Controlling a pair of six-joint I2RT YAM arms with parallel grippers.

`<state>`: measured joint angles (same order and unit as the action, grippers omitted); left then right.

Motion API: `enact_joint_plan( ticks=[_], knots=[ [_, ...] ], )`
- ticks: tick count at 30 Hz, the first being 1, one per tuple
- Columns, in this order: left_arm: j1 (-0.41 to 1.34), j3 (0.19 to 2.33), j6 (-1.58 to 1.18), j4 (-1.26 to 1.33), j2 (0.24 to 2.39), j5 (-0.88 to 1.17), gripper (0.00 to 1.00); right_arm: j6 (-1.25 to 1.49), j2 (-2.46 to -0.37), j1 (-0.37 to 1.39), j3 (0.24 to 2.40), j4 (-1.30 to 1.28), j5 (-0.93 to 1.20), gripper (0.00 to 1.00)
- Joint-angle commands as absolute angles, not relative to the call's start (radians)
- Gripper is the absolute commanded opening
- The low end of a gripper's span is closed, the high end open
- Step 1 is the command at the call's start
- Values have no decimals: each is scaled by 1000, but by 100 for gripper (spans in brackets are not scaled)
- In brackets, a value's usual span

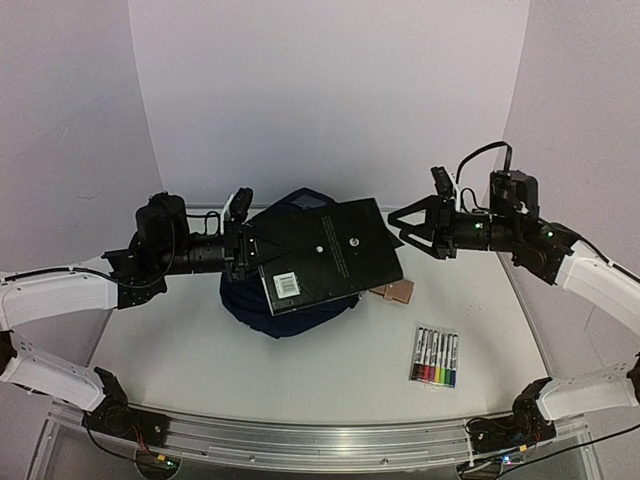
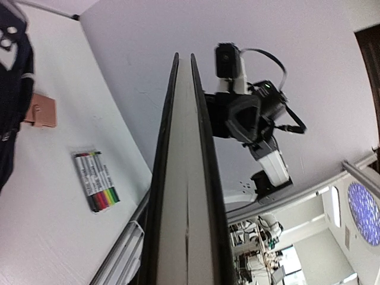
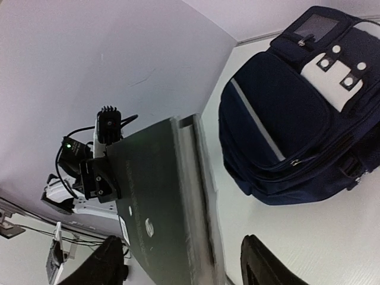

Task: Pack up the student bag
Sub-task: Pick up the book from the center of the board.

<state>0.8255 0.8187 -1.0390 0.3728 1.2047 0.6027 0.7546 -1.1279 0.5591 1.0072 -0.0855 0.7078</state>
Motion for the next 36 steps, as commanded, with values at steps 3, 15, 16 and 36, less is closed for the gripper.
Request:
enact_joint_plan(
  ticks=[3, 15, 16, 36],
  knots=[
    [628, 869, -1012, 177, 1116, 558, 0, 453, -1223, 618, 1163, -247, 361, 96],
    [51, 1014, -953, -151, 1022, 627, 0, 135, -1570, 994, 1383, -230, -222, 98],
    [22, 1020, -949, -172, 1023, 622, 0, 113, -1617, 1013, 1405, -230, -259, 98],
    [-53, 1031, -826, -385, 943, 634, 0, -133, -2176, 1123, 1753, -272, -709, 97]
  ],
)
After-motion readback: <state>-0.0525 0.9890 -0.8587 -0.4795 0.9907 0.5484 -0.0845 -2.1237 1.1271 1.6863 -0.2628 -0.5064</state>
